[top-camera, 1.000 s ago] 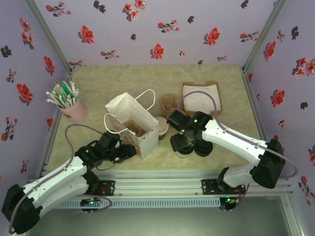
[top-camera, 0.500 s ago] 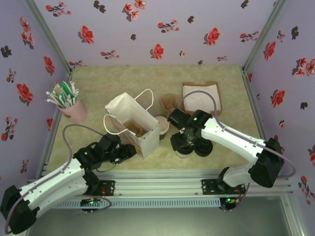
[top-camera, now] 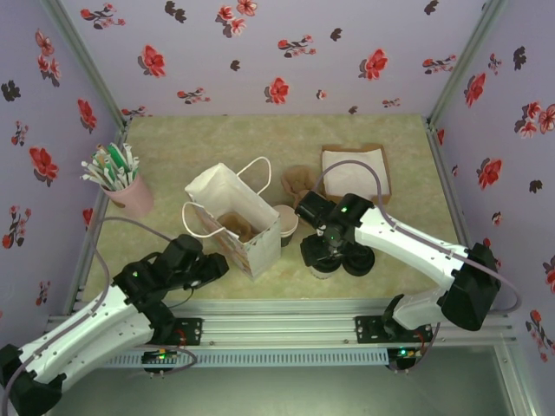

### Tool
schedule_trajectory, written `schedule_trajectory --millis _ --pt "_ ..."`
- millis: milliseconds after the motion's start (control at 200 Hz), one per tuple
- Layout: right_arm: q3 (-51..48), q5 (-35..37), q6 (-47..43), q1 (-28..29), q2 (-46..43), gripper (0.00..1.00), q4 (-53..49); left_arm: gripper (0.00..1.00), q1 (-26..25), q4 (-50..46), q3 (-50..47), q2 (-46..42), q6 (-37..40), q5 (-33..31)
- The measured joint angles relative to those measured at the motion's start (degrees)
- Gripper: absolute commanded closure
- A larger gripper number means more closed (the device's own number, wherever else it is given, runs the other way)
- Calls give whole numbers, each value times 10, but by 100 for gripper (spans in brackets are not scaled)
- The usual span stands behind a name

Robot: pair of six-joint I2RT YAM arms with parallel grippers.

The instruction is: Pack the takeout coffee

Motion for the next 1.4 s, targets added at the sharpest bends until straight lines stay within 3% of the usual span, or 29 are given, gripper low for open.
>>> schedule_trajectory --millis 450,1400 --pt "-8 -10 0 -2 9 18 1 52 0 -71 34 -43 18 -57" --pt "1 -13 -1 -12 15 16 1 52 0 -74 34 -43 17 -63"
